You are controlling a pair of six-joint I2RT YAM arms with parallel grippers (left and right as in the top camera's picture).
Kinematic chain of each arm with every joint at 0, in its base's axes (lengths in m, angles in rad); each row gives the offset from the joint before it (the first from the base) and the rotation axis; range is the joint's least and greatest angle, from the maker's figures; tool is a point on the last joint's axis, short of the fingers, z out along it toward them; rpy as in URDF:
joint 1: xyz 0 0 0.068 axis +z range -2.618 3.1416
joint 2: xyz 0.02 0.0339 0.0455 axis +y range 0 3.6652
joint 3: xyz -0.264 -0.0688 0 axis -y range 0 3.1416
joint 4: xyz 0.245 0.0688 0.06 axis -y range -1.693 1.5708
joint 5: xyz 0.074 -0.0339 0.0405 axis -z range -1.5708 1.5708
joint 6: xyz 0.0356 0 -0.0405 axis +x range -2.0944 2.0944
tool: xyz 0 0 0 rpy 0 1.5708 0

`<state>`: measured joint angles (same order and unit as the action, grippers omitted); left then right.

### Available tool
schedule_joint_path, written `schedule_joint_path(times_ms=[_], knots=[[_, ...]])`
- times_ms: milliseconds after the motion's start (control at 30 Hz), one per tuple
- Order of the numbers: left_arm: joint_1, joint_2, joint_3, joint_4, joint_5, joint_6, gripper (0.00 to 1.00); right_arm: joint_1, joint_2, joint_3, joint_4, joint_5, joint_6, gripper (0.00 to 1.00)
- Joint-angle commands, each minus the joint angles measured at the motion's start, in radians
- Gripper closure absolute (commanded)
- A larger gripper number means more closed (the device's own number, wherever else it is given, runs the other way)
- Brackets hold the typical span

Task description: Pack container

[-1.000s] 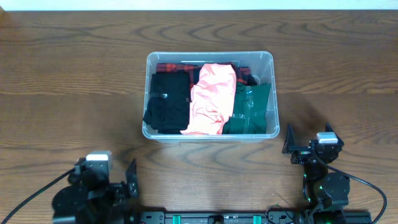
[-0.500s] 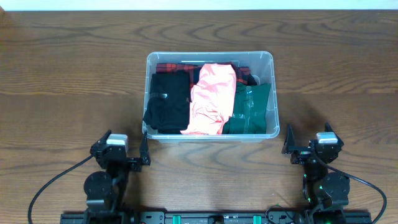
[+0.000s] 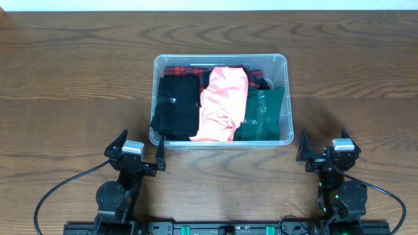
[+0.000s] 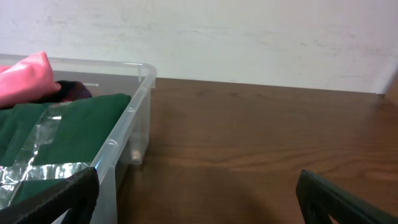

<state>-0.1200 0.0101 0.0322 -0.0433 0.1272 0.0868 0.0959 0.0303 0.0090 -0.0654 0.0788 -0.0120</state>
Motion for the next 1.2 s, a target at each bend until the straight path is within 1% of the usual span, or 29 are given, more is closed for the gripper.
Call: schedule_joint_path(times_ms=[0, 200, 433, 567, 1167], knots=[[-0.003, -0.009, -0.029, -0.004, -0.008, 0.014, 0.02, 0.019, -0.002, -0.002, -0.002, -0.001, -0.012, 0.01], [-0.002, -0.009, -0.029, 0.000, -0.011, 0.021, 0.02, 0.019, -0.002, -0.002, -0.002, -0.001, -0.012, 0.01], [0.037, -0.009, -0.029, -0.003, -0.016, 0.084, 0.02, 0.019, -0.002, -0.002, -0.002, -0.001, -0.012, 0.01], [0.068, -0.009, -0.029, -0.004, -0.015, 0.085, 0.02, 0.019, -0.002, -0.002, -0.003, -0.001, -0.011, 0.01], [0.066, -0.006, -0.028, -0.014, -0.015, 0.085, 0.02, 0.019, -0.002, -0.002, -0.002, -0.001, -0.012, 0.01]])
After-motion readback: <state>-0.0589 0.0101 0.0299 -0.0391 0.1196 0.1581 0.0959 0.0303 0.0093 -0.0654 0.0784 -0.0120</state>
